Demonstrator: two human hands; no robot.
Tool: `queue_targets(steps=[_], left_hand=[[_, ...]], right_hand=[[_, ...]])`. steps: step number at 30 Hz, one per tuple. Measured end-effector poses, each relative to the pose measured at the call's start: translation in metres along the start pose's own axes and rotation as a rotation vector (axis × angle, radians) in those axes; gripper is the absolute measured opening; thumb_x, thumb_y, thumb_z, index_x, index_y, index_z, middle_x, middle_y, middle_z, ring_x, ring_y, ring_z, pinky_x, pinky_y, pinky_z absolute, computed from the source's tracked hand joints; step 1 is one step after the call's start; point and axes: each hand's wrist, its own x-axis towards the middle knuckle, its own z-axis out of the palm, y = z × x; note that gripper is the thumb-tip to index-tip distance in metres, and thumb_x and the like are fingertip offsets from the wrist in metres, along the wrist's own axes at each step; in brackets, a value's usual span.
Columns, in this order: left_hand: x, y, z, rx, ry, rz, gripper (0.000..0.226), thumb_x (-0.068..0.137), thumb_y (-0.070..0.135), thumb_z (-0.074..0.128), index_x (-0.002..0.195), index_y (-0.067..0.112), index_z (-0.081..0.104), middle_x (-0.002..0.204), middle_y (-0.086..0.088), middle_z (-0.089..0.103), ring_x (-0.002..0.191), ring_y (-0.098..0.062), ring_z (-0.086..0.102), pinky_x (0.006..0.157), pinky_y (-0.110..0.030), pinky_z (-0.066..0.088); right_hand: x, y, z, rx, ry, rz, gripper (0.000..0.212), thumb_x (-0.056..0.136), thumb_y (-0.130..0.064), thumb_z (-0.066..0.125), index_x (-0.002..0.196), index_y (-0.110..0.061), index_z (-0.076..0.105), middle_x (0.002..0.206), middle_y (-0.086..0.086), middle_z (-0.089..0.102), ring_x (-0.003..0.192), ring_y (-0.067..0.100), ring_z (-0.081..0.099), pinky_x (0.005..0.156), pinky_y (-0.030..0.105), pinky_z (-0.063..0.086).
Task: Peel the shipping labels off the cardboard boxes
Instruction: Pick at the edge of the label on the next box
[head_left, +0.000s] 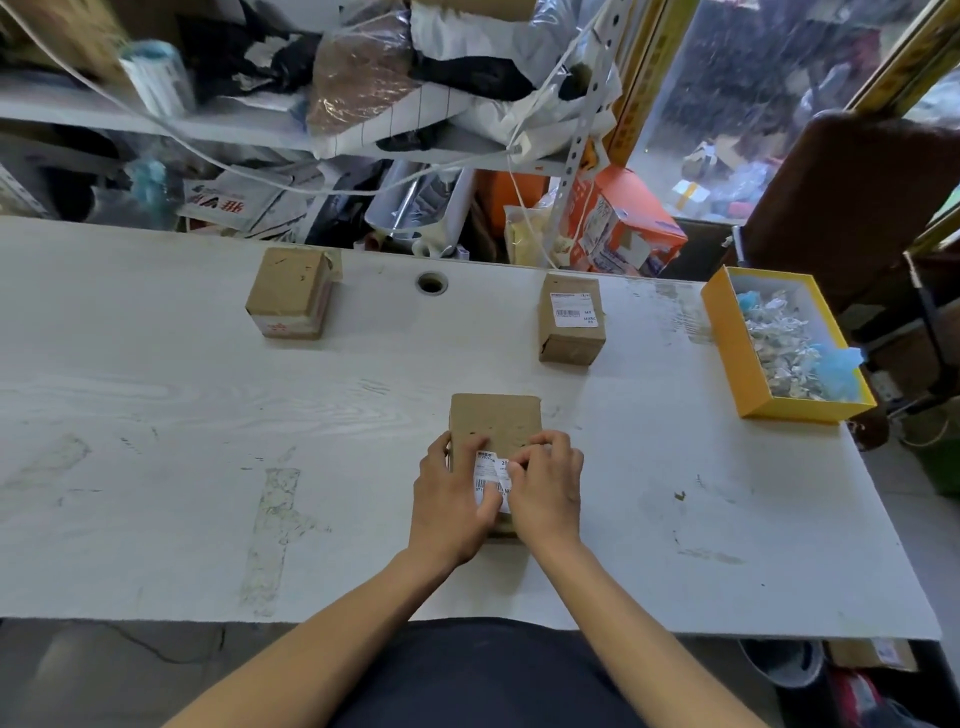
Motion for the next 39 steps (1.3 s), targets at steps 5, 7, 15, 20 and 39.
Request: queue_targets(steps=[5,7,15,20,39], left_hand=[[0.000,-0.001,0.000,-0.019,0.003,0.002,0.062,0.076,0.045,0.043,0.136,0.033,0.043,0.145,-0.005,0.035,0.124,-0.025,0.043,0.096,-0.038,0.043],[-0.001,-0.001,0.000,-0.045,-0.002,-0.001,0.061,0.077,0.042,0.046,0.137,0.034,0.041,0.147,-0.004,0.032,0.126,-0.024,0.040,0.097,-0.039,0.045],[0.000,-0.001,0.004,-0.080,0.007,-0.014,0.060,0.078,0.038,0.050,0.137,0.038,0.039,0.147,-0.001,0.028,0.126,-0.023,0.039,0.090,-0.039,0.050],[-0.003,0.004,0.009,-0.114,0.002,-0.017,0.059,0.080,0.035,0.051,0.137,0.036,0.038,0.149,-0.004,0.024,0.129,-0.025,0.033,0.091,-0.028,0.041],[-0.005,0.009,0.011,-0.054,-0.009,-0.017,0.062,0.079,0.042,0.050,0.139,0.038,0.034,0.149,-0.006,0.026,0.129,-0.027,0.038,0.094,-0.044,0.051]], right_hand=[[-0.001,0.003,0.004,-0.051,0.006,-0.067,0.011,0.095,-0.016,0.049,0.096,-0.015,0.060,0.125,-0.004,0.038,0.115,0.018,0.032,0.093,0.028,0.041],[-0.002,0.005,0.001,0.023,0.022,-0.082,0.007,0.094,-0.014,0.052,0.094,-0.015,0.059,0.125,-0.004,0.041,0.112,0.015,0.033,0.089,0.023,0.038],[-0.009,0.018,-0.006,0.110,0.085,-0.111,0.005,0.086,-0.012,0.069,0.087,-0.011,0.074,0.119,-0.006,0.057,0.108,0.010,0.046,0.080,0.000,0.029],[-0.001,0.012,-0.008,0.154,0.034,0.023,0.008,0.086,-0.013,0.068,0.080,-0.014,0.072,0.128,-0.006,0.049,0.117,0.012,0.045,0.085,0.014,0.034],[-0.008,0.021,-0.004,0.188,0.076,-0.055,0.009,0.086,-0.015,0.063,0.077,-0.016,0.063,0.124,-0.009,0.046,0.117,0.007,0.036,0.090,0.026,0.041]])
